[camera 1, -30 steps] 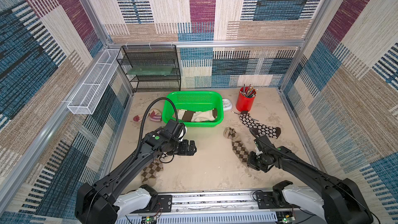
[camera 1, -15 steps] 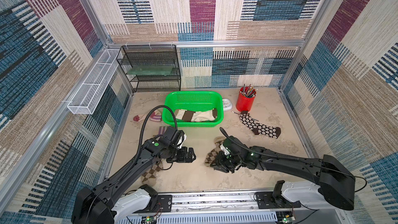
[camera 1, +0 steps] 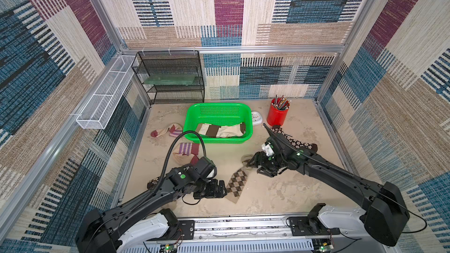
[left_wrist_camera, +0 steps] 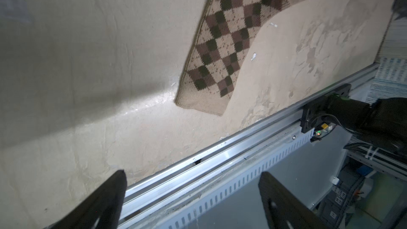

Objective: Place the socks together as a pair
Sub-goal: Flatten out the sock at the center of the board.

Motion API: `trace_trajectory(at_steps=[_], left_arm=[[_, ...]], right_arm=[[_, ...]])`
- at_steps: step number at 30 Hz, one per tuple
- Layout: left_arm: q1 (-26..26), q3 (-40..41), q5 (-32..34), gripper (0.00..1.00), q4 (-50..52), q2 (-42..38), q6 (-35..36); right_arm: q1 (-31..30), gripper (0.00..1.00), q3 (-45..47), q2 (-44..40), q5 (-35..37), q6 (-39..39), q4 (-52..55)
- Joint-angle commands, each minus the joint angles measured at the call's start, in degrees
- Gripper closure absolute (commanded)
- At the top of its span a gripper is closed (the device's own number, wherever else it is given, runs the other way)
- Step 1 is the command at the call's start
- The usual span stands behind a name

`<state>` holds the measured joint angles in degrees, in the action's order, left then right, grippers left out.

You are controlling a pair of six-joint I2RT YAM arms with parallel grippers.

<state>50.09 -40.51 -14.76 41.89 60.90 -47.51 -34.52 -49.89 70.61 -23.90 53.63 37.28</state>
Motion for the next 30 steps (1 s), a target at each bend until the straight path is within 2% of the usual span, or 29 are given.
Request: trace_trajectory(at_steps=[1,5,9,16,19,20,21,23,26,30], left_arm=[[4.4,0.2,5.6,0.07,-4.7,3.5,-11.1],[8.3,2.0,8.1,0.11,-12.6,9.2,-19.5],[9.9,1.7,12.2,0.19,-16.3,14.8,-25.8],[11.5,-0.1,18.5,0.28,-17.7,22.7,-33.0],[11.5,0.0,20.0,0.43,-18.6,24.7,-33.8],[11.6,-0.1,20.4,0.55,-18.2,25.5,-33.6],[11.5,-0.3,20.2,0.72,-18.3,26.2,-33.4],[11.5,-1.0,19.9,0.86,-17.6,26.7,-32.2],[11.6,-2.3,20.0,0.95,-13.6,24.7,-29.9],[11.8,-4.4,22.2,0.97,-4.1,16.6,-26.7]], right_arm=[[3.6,0.23,0.9,-2.2,0.4,-11.9,4.4],[4.4,0.15,2.1,-5.1,-0.7,-15.4,0.6],[4.7,0.07,2.9,-8.5,0.9,-18.4,-0.5],[6.5,0.04,5.6,-12.6,-1.3,-21.8,-0.8],[6.5,0.03,6.8,-14.1,-1.7,-22.1,-0.8],[6.6,0.03,7.0,-14.6,-2.0,-22.3,-0.9],[6.7,0.02,7.3,-15.1,-2.1,-22.5,-0.9],[6.9,0.02,7.8,-15.9,-2.2,-23.2,-0.7],[7.9,0.02,8.3,-16.7,-2.1,-24.5,0.3],[10.8,0.01,9.5,-17.0,-2.4,-26.0,1.0]])
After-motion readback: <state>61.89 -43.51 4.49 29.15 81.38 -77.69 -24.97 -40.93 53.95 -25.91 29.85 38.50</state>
